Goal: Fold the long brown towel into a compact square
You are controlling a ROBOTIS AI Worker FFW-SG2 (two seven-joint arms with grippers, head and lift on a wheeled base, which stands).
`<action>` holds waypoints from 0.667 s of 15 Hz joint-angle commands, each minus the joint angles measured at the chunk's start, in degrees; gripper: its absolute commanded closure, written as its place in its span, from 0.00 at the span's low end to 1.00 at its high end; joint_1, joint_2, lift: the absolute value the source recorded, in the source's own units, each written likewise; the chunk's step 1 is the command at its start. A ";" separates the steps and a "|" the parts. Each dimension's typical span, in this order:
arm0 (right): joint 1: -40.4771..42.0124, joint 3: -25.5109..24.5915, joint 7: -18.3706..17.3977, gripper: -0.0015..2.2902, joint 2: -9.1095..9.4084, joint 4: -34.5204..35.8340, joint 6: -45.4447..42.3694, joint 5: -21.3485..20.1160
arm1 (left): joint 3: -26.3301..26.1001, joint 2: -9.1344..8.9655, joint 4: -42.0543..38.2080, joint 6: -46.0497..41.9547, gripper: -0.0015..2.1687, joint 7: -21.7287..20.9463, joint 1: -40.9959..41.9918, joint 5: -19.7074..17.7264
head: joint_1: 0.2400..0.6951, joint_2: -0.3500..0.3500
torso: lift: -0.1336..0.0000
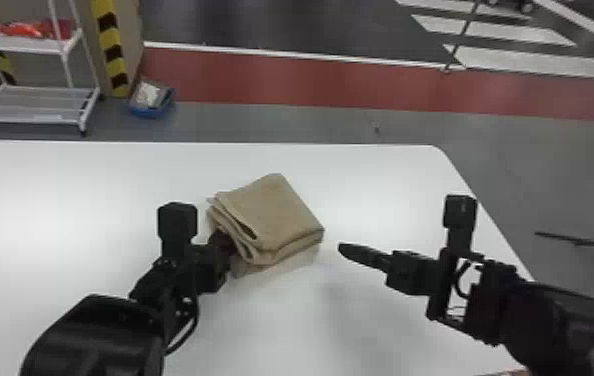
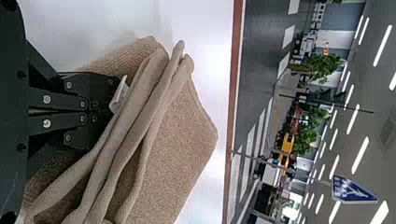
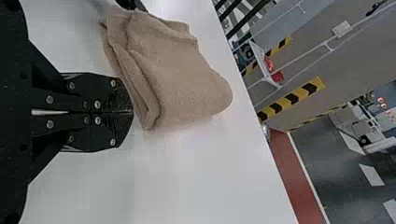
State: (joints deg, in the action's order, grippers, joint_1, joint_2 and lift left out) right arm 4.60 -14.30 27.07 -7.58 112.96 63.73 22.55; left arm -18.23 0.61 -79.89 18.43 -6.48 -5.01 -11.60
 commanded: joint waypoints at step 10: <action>-15.85 5.59 -2.20 0.93 0.99 -23.31 -6.11 -2.07 | -0.22 0.44 -5.54 4.20 0.99 -1.69 1.49 -0.71 | 1.00 0.25 | 0.08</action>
State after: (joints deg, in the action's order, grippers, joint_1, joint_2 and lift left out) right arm -9.40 -8.69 25.17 -6.71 91.28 57.69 20.23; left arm -18.34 1.01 -83.23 20.99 -7.80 -4.01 -12.07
